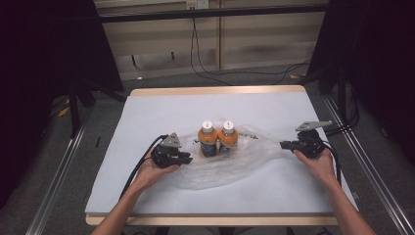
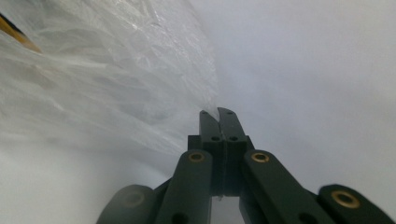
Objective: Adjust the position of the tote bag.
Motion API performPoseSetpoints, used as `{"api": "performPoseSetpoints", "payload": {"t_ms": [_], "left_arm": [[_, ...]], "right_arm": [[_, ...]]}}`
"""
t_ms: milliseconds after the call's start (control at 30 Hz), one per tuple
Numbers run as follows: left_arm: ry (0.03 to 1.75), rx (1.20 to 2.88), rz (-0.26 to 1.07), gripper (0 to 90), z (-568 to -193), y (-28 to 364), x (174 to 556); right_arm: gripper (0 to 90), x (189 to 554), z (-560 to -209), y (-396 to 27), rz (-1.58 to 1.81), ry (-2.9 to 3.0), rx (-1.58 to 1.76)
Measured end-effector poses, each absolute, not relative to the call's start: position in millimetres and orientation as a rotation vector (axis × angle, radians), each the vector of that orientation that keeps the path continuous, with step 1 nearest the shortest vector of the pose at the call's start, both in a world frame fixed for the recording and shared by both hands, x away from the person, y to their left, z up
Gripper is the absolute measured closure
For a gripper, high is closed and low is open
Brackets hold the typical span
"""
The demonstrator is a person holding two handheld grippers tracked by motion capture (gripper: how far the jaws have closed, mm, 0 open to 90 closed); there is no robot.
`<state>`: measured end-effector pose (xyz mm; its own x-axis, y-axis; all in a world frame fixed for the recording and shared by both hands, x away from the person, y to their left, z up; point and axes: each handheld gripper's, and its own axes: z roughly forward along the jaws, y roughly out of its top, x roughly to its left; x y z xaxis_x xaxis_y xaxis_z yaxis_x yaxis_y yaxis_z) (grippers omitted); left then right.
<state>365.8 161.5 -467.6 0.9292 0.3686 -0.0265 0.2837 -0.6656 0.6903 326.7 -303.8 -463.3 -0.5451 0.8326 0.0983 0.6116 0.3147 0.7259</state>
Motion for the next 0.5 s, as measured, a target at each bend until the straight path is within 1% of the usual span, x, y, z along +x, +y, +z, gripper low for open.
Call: {"api": "performPoseSetpoints", "payload": {"t_ms": [33,167,267,400,467,500], "left_arm": [[0.46,2.34,0.158,74.0,-467,162,366],[0.475,2.329,0.156,74.3,-470,166,373],[0.477,2.35,0.18,78.2,-476,170,376],[0.502,2.338,0.195,82.2,-478,173,380],[0.524,2.329,0.203,82.8,-479,174,382],[0.521,2.336,0.23,83.3,-479,174,384]], "right_arm": [[90.0,322,-468,-306,1.03,2.314,1.315],[90.0,316,-476,-309,1.017,2.324,1.331],[90.0,315,-482,-309,1.023,2.317,1.355],[90.0,312,-482,-309,1.014,2.314,1.348],[90.0,312,-481,-308,0.998,2.315,1.33],[90.0,312,-481,-308,1.0,2.313,1.336]]}}
